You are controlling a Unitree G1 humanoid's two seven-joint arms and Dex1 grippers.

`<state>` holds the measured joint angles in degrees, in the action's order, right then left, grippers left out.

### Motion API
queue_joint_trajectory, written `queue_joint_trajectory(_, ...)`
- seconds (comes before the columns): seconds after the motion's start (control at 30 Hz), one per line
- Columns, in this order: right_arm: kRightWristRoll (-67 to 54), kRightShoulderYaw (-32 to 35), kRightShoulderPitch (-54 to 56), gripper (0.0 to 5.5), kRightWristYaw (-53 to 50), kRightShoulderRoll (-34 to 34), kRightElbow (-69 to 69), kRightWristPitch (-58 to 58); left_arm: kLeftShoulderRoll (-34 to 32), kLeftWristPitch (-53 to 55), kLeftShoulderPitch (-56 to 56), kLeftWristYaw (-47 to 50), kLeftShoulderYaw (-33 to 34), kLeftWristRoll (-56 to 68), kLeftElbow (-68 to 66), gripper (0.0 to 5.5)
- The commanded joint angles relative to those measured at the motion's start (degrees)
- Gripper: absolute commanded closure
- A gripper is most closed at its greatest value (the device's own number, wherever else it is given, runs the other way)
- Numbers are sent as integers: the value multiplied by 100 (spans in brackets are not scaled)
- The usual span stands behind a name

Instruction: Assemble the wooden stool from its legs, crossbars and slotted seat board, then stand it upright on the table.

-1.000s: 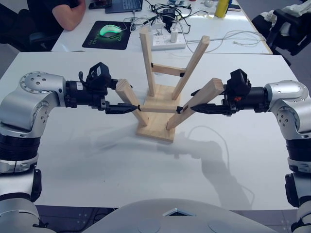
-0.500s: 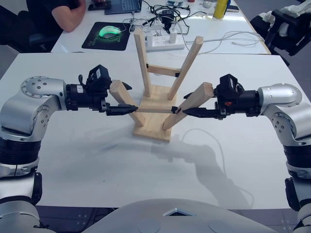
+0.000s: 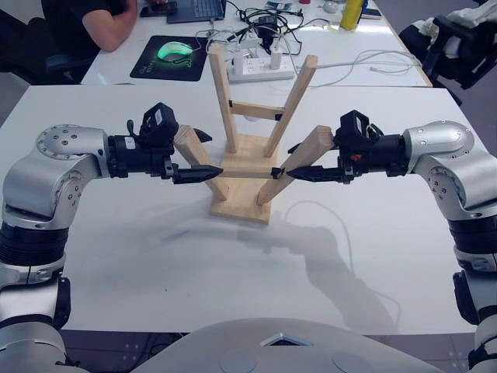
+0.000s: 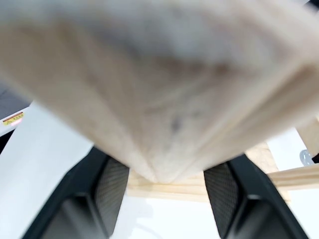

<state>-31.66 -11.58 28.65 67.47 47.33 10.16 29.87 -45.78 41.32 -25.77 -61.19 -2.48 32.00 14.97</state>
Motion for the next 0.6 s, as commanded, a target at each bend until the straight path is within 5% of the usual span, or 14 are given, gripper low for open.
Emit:
queue_joint_trajectory(0.03, 761, -667, -537, 343, -300, 61, 110, 319, 8, 38, 94, 54, 84, 68, 114, 160)
queue_joint_trajectory(0.6, 744, -974, 331, 343, -381, -134, 102, 901, 625, 636, -183, 595, -181, 410, 804, 160)
